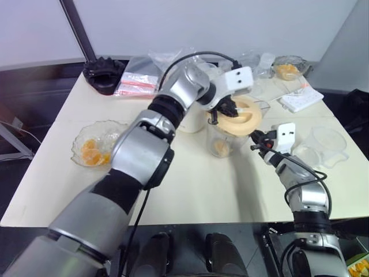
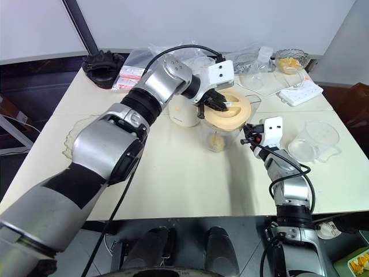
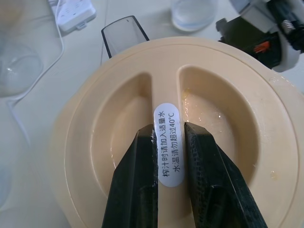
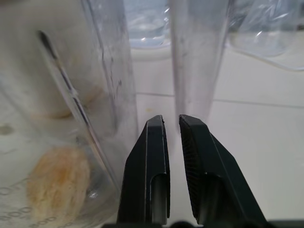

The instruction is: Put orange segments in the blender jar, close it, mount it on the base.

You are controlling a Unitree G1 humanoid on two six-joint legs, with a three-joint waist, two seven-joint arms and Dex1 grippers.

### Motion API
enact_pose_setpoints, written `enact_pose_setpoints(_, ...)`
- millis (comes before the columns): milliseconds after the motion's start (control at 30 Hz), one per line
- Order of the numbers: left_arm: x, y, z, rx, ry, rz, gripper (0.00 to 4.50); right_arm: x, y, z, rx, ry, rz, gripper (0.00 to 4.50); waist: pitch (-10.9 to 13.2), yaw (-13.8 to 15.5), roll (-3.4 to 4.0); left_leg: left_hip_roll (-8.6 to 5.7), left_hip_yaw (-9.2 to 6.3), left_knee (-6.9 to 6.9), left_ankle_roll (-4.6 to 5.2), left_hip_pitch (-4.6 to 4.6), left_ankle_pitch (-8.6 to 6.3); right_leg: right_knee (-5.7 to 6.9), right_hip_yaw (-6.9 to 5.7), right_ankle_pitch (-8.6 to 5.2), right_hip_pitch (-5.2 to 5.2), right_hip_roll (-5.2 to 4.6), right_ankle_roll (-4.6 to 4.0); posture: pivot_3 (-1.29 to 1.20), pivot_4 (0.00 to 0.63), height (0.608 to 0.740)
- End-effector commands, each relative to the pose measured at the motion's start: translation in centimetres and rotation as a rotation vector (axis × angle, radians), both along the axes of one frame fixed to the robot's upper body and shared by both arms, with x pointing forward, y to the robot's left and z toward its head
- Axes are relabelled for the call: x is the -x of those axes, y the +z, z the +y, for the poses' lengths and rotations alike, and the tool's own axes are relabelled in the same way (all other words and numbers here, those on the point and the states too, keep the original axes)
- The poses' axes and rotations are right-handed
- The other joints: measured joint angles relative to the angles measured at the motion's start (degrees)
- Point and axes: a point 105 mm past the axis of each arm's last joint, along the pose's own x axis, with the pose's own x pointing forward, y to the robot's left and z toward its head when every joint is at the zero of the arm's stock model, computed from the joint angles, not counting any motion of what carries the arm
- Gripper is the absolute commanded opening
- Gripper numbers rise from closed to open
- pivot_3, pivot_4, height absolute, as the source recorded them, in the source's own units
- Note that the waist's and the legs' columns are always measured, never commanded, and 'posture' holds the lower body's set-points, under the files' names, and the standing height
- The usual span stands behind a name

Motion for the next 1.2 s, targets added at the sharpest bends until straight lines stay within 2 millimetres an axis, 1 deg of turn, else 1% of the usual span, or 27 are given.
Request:
enact_pose_setpoints(33,0.3,-4.5,2.4,-0.199,-0.019,0.079,0.26,0.1,1.5,-0.6,0.023,0.022,-0.032,1.81,0.0,0.0,0.0,0.0,0.01,-0.02,0.0,-0.01,0.0,0.0,0.0,0.0,-0.02,-0.01,0.01,0.0,0.15,0.74)
enact_pose_setpoints(67,0.2,-4.6,2.5,-0.21,-0.027,0.069,0.26,0.2,1.5,-0.9,0.033,0.014,-0.028,2.4,0.0,-0.1,0.0,0.0,0.01,-0.03,0.0,-0.01,0.0,-0.01,0.0,0.0,-0.02,-0.01,0.02,0.0,0.15,0.74)
enact_pose_setpoints(200,0.0,-4.5,2.9,-0.232,-0.036,0.04,0.26,0.9,1.6,-1.9,0.061,-0.024,-0.024,4.46,0.0,-0.2,-0.01,0.01,0.0,-0.08,0.0,-0.01,-0.01,-0.01,0.0,-0.01,-0.04,0.0,0.04,0.0,0.15,0.74)
enact_pose_setpoints(300,-0.3,-4.6,3.2,-0.251,-0.027,0.014,0.26,1.7,1.9,-2.4,0.042,-0.053,-0.039,4.46,0.0,-0.2,-0.02,0.02,0.0,-0.08,-0.01,-0.01,-0.01,-0.01,0.0,-0.02,-0.04,0.0,0.05,0.0,0.15,0.74)
enact_pose_setpoints(400,-0.4,-4.6,3.1,-0.244,-0.013,0.007,0.26,2.0,1.8,-2.4,0.0,-0.063,-0.05,4.46,0.0,-0.3,-0.02,0.03,0.0,-0.08,-0.01,-0.01,-0.01,-0.01,0.01,-0.06,-0.04,-0.02,-0.02,0.0,0.15,0.74)
enact_pose_setpoints(533,-0.3,-4.8,3.1,-0.245,-0.02,0.014,0.26,1.1,1.7,-2.2,-0.047,-0.071,-0.064,4.46,0.0,-0.4,-0.04,0.05,0.01,-0.07,-0.01,-0.01,-0.01,-0.05,0.01,-0.13,-0.02,-0.02,-0.15,0.0,0.15,0.74)
enact_pose_setpoints(667,-0.2,-5.1,3.2,-0.257,-0.027,0.018,0.26,-0.2,1.5,-1.9,-0.065,-0.052,-0.065,4.46,0.0,-0.3,-0.03,0.05,0.01,-0.07,-0.01,-0.02,-0.02,-0.1,0.01,-0.14,-0.01,-0.02,-0.16,0.0,0.15,0.74)
enact_pose_setpoints(833,-0.2,-5.4,3.3,-0.269,-0.035,0.02,0.26,-2.3,1.5,-2.0,-0.05,-0.04,-0.09,4.46,0.0,-0.4,-0.03,0.04,0.01,-0.1,0.0,-0.02,-0.02,-0.14,-0.01,-0.12,-0.01,-0.01,-0.13,0.0,0.15,0.74)
enact_pose_setpoints(967,-0.1,-5.6,3.5,-0.284,-0.042,0.015,0.26,-3.3,1.4,-1.7,-0.051,-0.013,-0.096,4.46,0.0,-0.4,-0.03,0.04,0.01,-0.09,0.01,0.01,-0.01,-0.13,-0.01,-0.02,0.0,0.01,0.04,0.0,0.15,0.74)
enact_pose_setpoints(1000,-0.1,-5.6,3.5,-0.286,-0.046,0.016,0.26,-3.4,1.5,-1.6,-0.049,-0.005,-0.103,4.23,0.0,-0.4,-0.04,0.04,0.01,-0.1,0.01,0.01,-0.01,-0.13,-0.01,-0.02,0.0,0.01,0.05,0.0,0.15,0.74)
enact_pose_setpoints(1067,-0.1,-5.6,3.5,-0.287,-0.05,0.017,0.26,-3.5,1.6,-1.5,-0.045,0.007,-0.111,3.63,0.0,-0.4,-0.04,0.03,0.01,-0.1,0.01,0.01,-0.01,-0.12,-0.01,-0.01,0.0,0.02,0.06,0.0,0.15,0.74)
enact_pose_setpoints(1167,-0.1,-5.6,3.5,-0.287,-0.052,0.018,0.26,-3.6,1.7,-1.5,-0.043,0.008,-0.117,2.16,0.0,-0.4,-0.04,0.03,0.0,-0.09,0.01,0.01,-0.01,-0.12,-0.01,-0.01,0.0,0.01,0.06,0.0,0.15,0.74)
enact_pose_setpoints(1200,0.0,-5.5,3.5,-0.286,-0.053,0.018,0.26,-3.6,1.7,-1.5,-0.043,0.009,-0.119,1.55,0.0,-0.4,-0.04,0.03,0.01,-0.09,0.01,0.01,-0.01,-0.12,-0.01,-0.01,0.0,0.01,0.05,0.0,0.15,0.74)
